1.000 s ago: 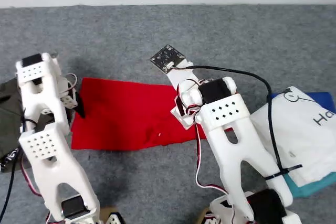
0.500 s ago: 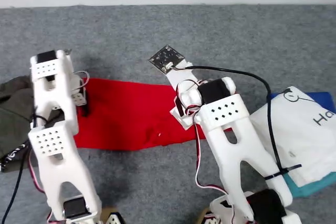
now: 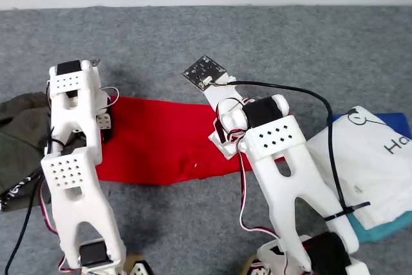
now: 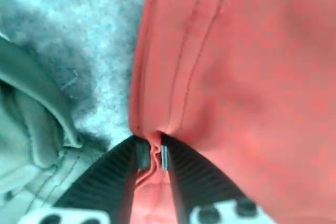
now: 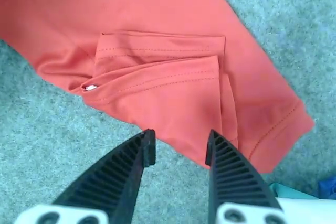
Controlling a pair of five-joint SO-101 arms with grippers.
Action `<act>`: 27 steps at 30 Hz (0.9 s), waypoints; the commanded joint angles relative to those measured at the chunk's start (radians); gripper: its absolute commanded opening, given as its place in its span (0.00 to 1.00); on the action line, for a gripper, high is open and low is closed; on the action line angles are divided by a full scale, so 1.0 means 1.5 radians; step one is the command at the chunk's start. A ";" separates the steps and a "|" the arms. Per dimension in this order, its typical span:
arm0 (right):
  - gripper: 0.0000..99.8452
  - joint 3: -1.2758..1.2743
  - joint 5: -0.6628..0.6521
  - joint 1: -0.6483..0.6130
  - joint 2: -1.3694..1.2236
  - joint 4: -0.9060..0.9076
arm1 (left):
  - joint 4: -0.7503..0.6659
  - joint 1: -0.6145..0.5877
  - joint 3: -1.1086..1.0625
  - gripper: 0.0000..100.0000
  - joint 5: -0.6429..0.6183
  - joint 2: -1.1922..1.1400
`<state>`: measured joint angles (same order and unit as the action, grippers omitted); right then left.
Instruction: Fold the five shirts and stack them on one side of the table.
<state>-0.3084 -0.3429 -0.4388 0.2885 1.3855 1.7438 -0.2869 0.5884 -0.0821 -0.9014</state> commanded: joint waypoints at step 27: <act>0.16 0.031 0.002 0.391 0.029 0.008 | 0.007 0.574 -0.037 0.01 0.078 0.387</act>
<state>-0.3084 -0.3429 0.1151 0.2885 1.3855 1.7423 0.4803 0.4488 0.0207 -0.3491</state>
